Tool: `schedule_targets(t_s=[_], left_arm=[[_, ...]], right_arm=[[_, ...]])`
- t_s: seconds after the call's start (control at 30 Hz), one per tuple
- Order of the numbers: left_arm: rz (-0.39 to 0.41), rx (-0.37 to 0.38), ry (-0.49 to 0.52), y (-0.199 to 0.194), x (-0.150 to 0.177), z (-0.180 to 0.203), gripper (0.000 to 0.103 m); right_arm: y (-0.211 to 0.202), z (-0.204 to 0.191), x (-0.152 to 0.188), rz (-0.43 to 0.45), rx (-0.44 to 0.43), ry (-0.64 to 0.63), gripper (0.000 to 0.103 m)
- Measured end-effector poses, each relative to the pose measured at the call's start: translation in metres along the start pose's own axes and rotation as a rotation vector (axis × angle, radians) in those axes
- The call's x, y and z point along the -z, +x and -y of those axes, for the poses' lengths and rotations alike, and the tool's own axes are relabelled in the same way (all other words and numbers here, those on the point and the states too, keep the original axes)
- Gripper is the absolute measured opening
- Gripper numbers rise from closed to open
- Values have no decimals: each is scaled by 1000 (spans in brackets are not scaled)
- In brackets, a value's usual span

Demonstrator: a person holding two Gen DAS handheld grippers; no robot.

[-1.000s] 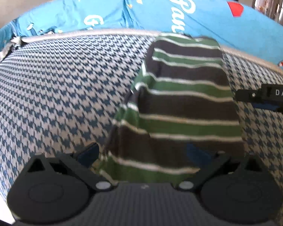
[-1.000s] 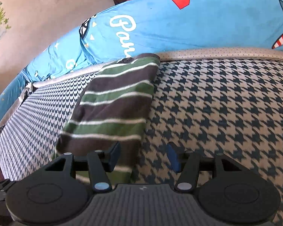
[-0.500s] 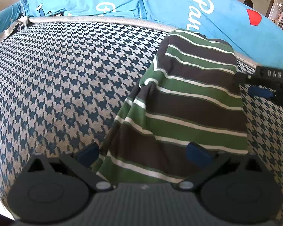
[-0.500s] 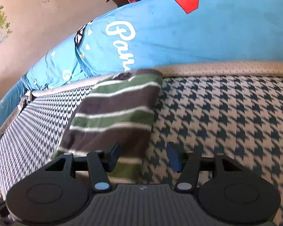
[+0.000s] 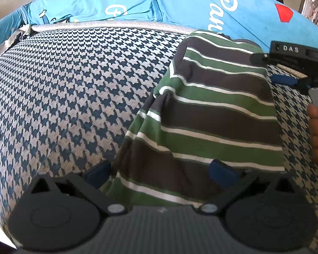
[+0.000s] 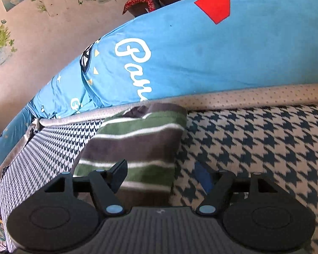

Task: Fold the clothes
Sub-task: 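Close the right gripper on the end of the striped strip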

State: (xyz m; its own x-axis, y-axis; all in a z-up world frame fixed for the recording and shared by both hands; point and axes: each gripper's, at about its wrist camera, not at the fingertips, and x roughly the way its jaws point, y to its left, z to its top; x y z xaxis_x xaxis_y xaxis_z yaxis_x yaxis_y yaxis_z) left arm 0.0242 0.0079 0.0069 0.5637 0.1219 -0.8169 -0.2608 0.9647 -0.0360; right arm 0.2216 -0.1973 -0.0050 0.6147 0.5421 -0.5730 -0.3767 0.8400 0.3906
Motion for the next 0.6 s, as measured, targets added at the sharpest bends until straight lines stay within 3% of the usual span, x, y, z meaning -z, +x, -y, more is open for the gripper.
schedule_targets(t_s=[0.6], left_arm=[[19,-19,18,2,2,4,103]], right_arm=[[27,13,-14,71,-105,14,78]])
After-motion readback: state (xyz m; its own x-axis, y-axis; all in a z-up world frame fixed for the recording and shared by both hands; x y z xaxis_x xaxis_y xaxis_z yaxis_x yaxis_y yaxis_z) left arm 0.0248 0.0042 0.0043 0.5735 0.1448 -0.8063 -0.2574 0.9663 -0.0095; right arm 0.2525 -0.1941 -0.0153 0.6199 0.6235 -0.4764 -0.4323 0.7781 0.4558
